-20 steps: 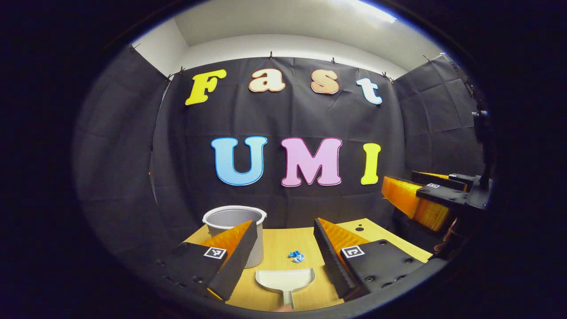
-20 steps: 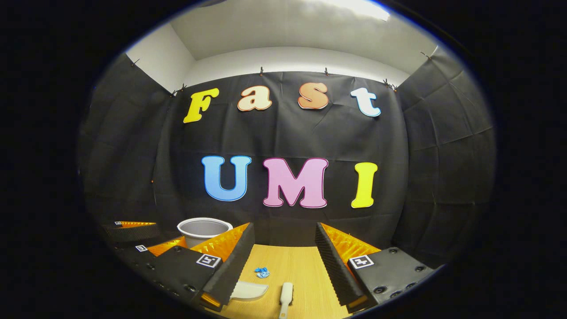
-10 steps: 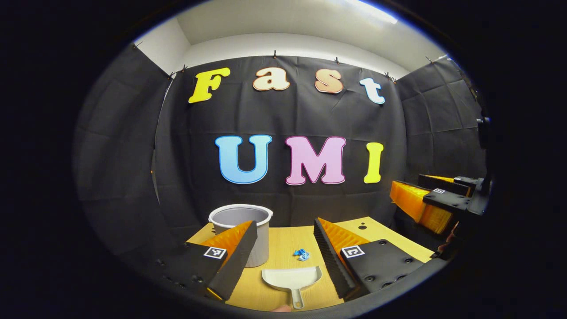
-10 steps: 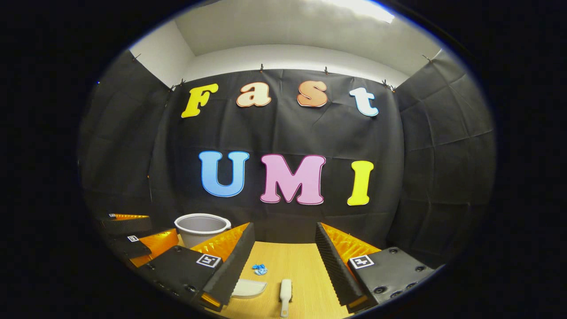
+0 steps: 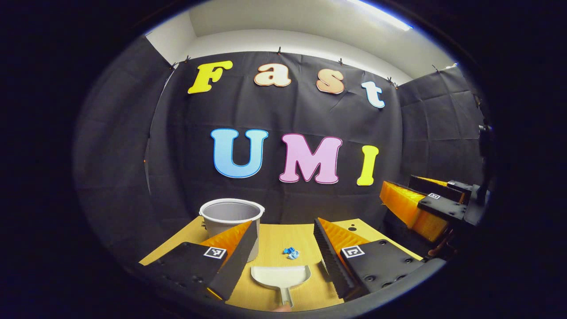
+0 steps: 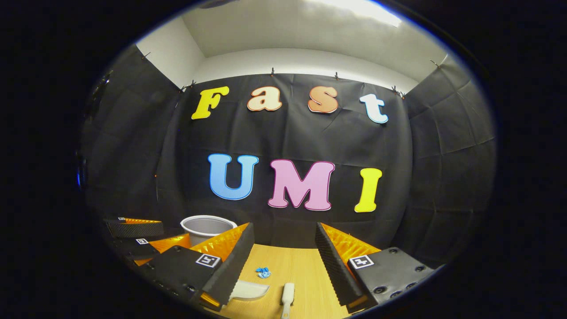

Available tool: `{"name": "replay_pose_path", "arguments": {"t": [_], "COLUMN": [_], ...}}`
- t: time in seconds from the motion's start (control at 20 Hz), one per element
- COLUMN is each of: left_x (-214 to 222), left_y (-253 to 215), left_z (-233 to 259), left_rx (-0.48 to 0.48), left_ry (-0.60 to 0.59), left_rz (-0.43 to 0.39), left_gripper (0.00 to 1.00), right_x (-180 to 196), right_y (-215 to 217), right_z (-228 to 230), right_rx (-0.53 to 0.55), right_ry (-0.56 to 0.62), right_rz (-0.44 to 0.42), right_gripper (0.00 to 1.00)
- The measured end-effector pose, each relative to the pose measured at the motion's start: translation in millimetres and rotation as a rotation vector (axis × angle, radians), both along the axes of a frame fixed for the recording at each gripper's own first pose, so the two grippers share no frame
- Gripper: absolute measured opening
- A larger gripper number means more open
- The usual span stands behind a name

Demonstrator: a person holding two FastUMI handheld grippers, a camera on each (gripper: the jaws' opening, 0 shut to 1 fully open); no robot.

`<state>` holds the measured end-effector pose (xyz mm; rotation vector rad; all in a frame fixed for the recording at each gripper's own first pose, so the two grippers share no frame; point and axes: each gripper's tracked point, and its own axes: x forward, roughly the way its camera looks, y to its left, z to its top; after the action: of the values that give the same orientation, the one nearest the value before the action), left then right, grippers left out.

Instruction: Pick up the small broom and dustpan from the desktop, sweep the trash into the dustpan with the broom, and then empty the trash into the garbage bin.

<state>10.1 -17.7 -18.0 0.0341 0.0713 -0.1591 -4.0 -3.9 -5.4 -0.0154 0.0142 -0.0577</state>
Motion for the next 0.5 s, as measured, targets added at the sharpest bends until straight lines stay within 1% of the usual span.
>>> {"name": "replay_pose_path", "arguments": {"t": [0.1, 0.25, 0.4, 0.45, 0.5], "left_x": [5, 10, 18, 22, 26], "left_y": [0, -9, -13, -14, -15], "left_z": [-1, 1, -5, -8, -15], "left_rx": [0.017, 0.008, 0.004, 0.002, -0.007], "left_ry": [0.001, 0.0, 0.019, 0.032, 0.053], "left_rz": [0.02, 0.013, 0.012, 0.011, 0.009], "left_gripper": [0.77, 0.77, 0.77, 0.77, 0.77], "right_x": [5, 13, 19, 20, 22], "right_y": [-7, -21, -26, -28, -30], "right_z": [-1, -7, -7, -7, -7], "right_rx": [0.03, 0.021, 0.023, 0.023, 0.023], "right_ry": [0.002, 0.013, 0.02, 0.021, 0.023], "right_rz": [-0.011, -0.032, -0.039, -0.045, -0.05], "right_gripper": [0.9, 0.88, 0.89, 0.88, 0.89]}}
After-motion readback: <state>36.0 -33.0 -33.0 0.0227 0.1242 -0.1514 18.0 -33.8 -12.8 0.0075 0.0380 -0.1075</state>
